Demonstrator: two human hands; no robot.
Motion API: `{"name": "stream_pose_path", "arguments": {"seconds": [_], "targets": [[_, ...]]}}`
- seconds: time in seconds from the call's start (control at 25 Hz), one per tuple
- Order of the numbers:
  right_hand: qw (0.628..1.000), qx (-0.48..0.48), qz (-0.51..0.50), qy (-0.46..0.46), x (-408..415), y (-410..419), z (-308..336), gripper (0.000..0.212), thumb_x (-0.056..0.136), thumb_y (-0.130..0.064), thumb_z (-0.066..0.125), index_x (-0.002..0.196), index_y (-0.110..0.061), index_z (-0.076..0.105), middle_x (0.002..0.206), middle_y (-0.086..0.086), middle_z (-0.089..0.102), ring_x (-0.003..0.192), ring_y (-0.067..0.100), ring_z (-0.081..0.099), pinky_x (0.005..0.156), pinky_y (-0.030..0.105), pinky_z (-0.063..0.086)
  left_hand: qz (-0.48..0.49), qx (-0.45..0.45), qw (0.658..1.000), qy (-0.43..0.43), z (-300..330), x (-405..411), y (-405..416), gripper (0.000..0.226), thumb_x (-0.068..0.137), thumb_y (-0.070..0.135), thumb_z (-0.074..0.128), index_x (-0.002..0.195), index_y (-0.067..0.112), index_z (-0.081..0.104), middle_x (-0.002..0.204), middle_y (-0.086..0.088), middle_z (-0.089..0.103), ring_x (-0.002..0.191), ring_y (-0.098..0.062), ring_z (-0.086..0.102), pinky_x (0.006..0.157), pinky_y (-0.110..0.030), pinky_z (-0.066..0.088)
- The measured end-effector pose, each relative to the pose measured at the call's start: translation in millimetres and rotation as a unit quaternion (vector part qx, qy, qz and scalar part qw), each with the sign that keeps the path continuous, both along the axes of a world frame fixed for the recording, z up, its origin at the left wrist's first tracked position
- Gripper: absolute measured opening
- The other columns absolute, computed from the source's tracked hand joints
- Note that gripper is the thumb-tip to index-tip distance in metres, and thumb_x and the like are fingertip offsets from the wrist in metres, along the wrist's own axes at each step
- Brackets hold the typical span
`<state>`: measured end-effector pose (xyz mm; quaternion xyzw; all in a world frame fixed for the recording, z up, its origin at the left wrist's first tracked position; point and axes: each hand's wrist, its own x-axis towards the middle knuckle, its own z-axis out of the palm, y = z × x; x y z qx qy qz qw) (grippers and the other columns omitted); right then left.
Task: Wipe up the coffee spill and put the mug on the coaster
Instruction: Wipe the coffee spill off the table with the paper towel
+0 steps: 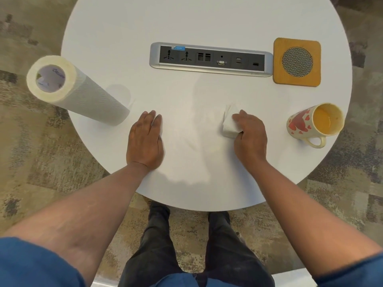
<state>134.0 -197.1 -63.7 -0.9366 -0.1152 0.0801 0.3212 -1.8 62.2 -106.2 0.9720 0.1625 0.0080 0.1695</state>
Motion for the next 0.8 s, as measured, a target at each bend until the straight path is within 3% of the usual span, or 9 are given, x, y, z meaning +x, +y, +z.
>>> {"name": "stream_pose_path", "arguments": {"seconds": [0.04, 0.12, 0.24, 0.4, 0.48, 0.64, 0.8], "targets": [[0.998, -0.051, 0.04, -0.02, -0.8, -4.1, -6.6, 0.054, 0.078, 0.013, 0.048, 0.123, -0.009, 0.069, 0.137, 0.016, 0.06, 0.125, 0.035, 0.053, 0.104, 0.04, 0.042, 0.0, 0.0, 1.0, 0.0, -0.2, -0.1, -0.2, 0.055, 0.092, 0.01, 0.041, 0.146, 0.002, 0.044, 0.154, -0.021, 0.042, 0.147, -0.041, 0.032, 0.118, -0.052, 0.029], [0.989, -0.115, 0.087, -0.043, -10.9, -11.4, -18.5, 0.049, 0.081, 0.012, 0.055, 0.124, -0.008, 0.069, 0.141, 0.016, 0.058, 0.116, 0.039, 0.053, 0.095, 0.039, 0.044, -0.002, 0.0, 1.0, 0.0, -0.2, -0.1, 0.2, 0.055, 0.092, 0.008, 0.044, 0.146, 0.002, 0.044, 0.155, -0.021, 0.042, 0.147, -0.041, 0.032, 0.118, -0.052, 0.029], [0.993, -0.091, 0.052, -0.044, -20.6, -13.2, -23.0, 0.044, 0.087, 0.008, 0.057, 0.125, -0.01, 0.068, 0.144, 0.013, 0.057, 0.119, 0.039, 0.051, 0.095, 0.037, 0.043, -0.003, -0.001, 1.0, -0.001, -0.3, 0.2, 0.3, 0.054, 0.092, 0.007, 0.045, 0.146, 0.001, 0.044, 0.154, -0.022, 0.042, 0.146, -0.042, 0.033, 0.117, -0.053, 0.03], [0.998, -0.053, -0.01, -0.011, -1.7, 20.0, -12.0, 0.036, 0.094, -0.024, 0.057, 0.129, -0.022, 0.066, 0.134, 0.0, 0.058, 0.12, 0.016, 0.053, 0.107, 0.036, 0.04, -0.004, -0.003, 1.0, -0.002, -0.6, -1.2, 0.6, 0.055, 0.093, 0.008, 0.044, 0.147, 0.002, 0.044, 0.155, -0.021, 0.042, 0.147, -0.042, 0.032, 0.117, -0.053, 0.029], [0.997, -0.073, 0.027, -0.008, 11.5, 44.3, -5.5, 0.035, 0.094, -0.03, 0.055, 0.127, -0.027, 0.066, 0.125, -0.002, 0.055, 0.11, 0.01, 0.056, 0.1, 0.033, 0.039, -0.004, -0.002, 1.0, -0.004, -1.1, -0.8, 0.3, 0.055, 0.093, 0.007, 0.046, 0.147, 0.002, 0.044, 0.155, -0.021, 0.042, 0.147, -0.041, 0.032, 0.117, -0.053, 0.03], [0.953, -0.139, 0.261, -0.059, 6.5, 91.1, -12.2, 0.039, 0.092, 0.001, 0.048, 0.123, -0.01, 0.067, 0.138, 0.012, 0.055, 0.117, 0.037, 0.052, 0.095, 0.043, 0.046, -0.002, 0.003, 1.0, -0.009, -1.7, -1.4, 0.5, 0.056, 0.091, 0.006, 0.047, 0.147, 0.002, 0.044, 0.155, -0.02, 0.042, 0.147, -0.04, 0.032, 0.117, -0.052, 0.03], [0.928, -0.09, 0.352, -0.087, -51.3, 76.3, -24.1, 0.039, 0.09, -0.006, 0.039, 0.113, -0.003, 0.071, 0.132, 0.016, 0.065, 0.087, 0.035, 0.054, 0.071, 0.036, 0.051, -0.006, 0.004, 1.0, -0.006, -1.1, -1.1, 1.0, 0.056, 0.092, 0.01, 0.042, 0.147, 0.001, 0.044, 0.155, -0.021, 0.042, 0.147, -0.04, 0.032, 0.117, -0.051, 0.029]]}}
